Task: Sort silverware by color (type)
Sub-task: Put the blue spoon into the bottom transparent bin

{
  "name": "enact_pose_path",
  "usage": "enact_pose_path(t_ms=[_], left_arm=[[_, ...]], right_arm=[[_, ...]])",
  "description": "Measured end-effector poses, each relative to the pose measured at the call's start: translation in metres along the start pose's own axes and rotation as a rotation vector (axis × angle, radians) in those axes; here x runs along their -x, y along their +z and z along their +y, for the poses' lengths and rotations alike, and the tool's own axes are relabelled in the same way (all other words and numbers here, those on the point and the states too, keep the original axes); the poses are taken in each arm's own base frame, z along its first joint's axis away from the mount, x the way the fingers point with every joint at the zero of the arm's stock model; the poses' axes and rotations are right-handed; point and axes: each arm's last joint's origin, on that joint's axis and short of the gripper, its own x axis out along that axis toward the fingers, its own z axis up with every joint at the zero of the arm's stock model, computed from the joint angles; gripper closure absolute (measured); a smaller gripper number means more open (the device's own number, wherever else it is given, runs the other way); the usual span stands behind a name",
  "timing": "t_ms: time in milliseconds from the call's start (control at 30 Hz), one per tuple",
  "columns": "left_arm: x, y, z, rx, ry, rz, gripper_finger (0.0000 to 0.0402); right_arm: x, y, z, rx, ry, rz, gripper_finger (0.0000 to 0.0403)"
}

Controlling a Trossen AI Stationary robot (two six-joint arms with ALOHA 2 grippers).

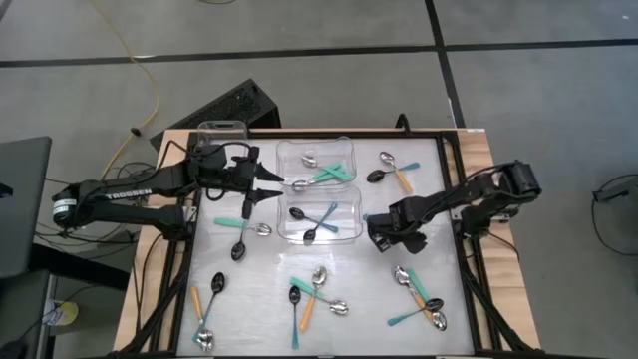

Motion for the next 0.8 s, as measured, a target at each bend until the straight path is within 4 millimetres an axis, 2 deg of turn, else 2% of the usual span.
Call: enact_pose_path(t_ms=[233,500,700,800], left_arm=[[0.0,0.0,0.0,-0.001,0.0,-0.001,0.0242],[0.0,0.0,0.0,-0.004,0.0,-0.001,0.0242],[0.0,0.001,0.0,-0.027,0.001,-0.006,0.0242],[0.001,0.005,0.0,-0.027,-0.004,-0.018,0.0242]], right_arm=[[-0.005,0.002,-0.002,-0.013,-0.071,-0.052,0.0303],[-0.003,0.016,-0.005,-0.242,-0.034,-0.079,0.0373],[0.009,0.038,-0.007,-0.421,-0.041,-0.143,0.0376],[0.024,0.044,-0.014,-0.593,-0.103,-0.196,0.037]])
